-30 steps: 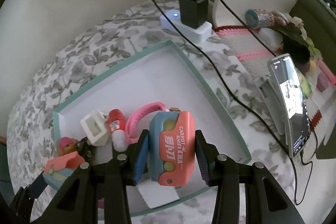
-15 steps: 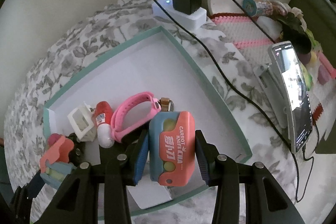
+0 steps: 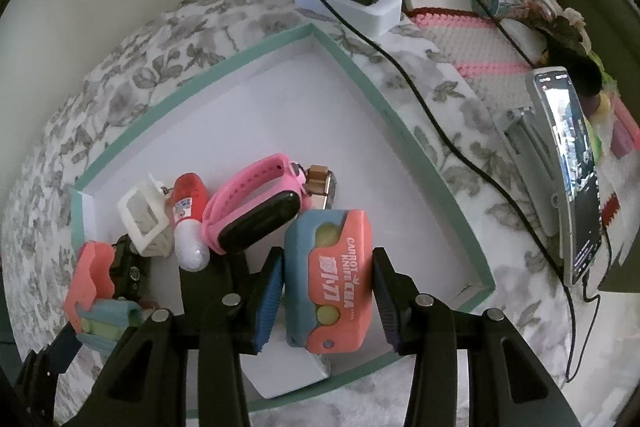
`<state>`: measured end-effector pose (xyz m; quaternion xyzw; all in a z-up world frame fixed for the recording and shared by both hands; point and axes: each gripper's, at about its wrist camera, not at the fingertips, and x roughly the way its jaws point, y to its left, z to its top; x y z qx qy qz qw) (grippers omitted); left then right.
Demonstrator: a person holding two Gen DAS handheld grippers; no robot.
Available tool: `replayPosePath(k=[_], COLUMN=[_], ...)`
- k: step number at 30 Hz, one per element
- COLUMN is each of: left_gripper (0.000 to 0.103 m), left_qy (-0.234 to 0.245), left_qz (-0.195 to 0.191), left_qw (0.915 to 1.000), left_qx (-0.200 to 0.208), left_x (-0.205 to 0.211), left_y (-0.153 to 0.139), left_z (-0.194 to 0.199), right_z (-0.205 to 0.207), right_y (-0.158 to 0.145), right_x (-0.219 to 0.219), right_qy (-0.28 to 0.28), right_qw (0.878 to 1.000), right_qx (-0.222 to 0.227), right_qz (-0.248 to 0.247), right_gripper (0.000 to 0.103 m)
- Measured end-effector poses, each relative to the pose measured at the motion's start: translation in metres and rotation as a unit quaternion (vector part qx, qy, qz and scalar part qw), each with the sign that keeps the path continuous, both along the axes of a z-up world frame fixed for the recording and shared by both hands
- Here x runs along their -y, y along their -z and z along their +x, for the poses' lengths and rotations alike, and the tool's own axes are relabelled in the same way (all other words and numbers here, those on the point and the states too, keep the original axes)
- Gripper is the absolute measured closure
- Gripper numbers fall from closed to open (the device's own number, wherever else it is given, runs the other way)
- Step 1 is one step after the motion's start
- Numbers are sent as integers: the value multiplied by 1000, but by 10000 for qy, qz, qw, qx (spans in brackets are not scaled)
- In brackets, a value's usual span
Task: Organize rigid objects
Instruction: 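Lower the toy knife and box cutter into the tray and open both tools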
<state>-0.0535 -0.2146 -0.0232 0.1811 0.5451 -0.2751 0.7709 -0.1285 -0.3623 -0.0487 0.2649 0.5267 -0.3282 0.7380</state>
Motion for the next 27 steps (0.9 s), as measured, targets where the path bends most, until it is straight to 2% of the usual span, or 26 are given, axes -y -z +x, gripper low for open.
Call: replayPosePath(k=[7,15,27], left_gripper=[30,30,30], left_qy=[42,-109,-909], left_qz=[50,-174,-410], left_qw=[10000,9997,9949], left_qx=[75,120,136], left_x=[0,-8,-49], left_y=[-4,-18,-29], left_z=[-1,4,37], right_z=[3,7,18], right_y=[-3,-19,-23], right_x=[-5,-12,-28], right_qy=[-80,-162,-463], right_qw=[9999,9989,9971], right_qx=[-16,165,129], right_qz=[-122,-409,-590], right_gripper=[39,39,39])
